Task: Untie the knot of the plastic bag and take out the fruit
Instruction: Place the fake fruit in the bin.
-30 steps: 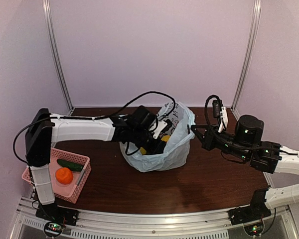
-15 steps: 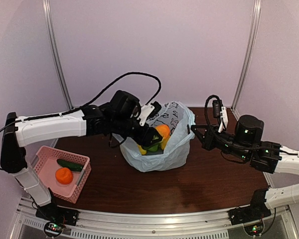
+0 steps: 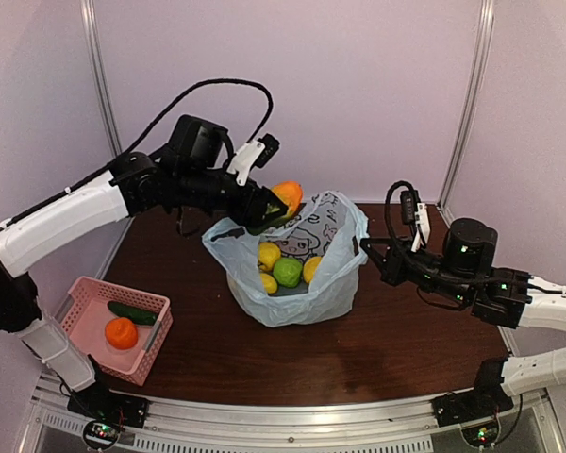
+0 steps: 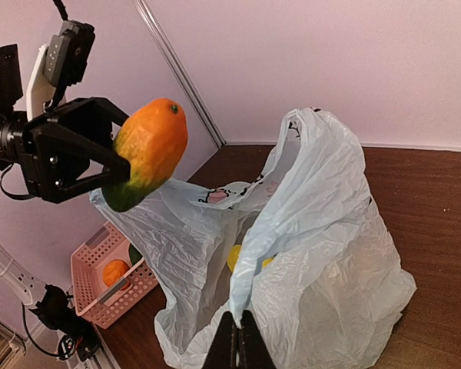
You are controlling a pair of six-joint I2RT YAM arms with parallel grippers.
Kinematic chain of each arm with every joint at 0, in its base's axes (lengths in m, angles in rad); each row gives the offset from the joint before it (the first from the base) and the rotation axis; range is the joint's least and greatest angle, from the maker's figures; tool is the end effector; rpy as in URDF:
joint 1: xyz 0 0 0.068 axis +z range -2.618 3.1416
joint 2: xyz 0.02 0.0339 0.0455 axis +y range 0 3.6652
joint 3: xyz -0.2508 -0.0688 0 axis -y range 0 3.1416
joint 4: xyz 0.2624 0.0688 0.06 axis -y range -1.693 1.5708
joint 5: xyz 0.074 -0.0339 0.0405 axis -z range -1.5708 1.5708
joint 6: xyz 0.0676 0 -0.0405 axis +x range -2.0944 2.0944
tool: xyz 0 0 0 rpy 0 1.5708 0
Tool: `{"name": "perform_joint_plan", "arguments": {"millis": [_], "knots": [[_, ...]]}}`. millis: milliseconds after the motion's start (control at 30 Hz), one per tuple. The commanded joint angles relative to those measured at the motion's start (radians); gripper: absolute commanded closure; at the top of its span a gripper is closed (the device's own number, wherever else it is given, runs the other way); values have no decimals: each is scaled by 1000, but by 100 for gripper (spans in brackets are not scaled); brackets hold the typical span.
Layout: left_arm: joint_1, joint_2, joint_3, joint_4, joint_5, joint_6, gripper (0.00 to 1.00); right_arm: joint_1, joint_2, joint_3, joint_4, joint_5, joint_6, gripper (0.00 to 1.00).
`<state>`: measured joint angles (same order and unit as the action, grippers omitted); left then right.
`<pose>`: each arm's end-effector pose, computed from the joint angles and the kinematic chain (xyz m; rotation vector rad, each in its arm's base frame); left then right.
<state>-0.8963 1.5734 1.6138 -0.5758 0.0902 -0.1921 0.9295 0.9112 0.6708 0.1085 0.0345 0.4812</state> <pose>0.2463 -0.3177 0.3627 0.8093 2.0393 -0.7314 0.1668 0.2196 0.2889 -0.3758 1.7716 1.0047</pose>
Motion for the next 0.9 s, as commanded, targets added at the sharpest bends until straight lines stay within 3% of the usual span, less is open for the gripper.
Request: {"name": "perform_joint_plan", "arguments": {"millis": [0,200,400,667,867], "knots": [[114,-67,49,-97,-41,64,54,-6,-5,10,5,18,4,99],[328,-208,-114,-77,21,19,55,-6,2,11,8,21,3,99],[523,-345,-382,-32,48,-94,55,-6,19,21,8,18,1,99],[730,-601,-774,61,-74,-312,54,-8,20,14,15,21,6,99],[884,-752,-963,113,-47,-406,54,-8,25,12,22,12,5,99]]}}
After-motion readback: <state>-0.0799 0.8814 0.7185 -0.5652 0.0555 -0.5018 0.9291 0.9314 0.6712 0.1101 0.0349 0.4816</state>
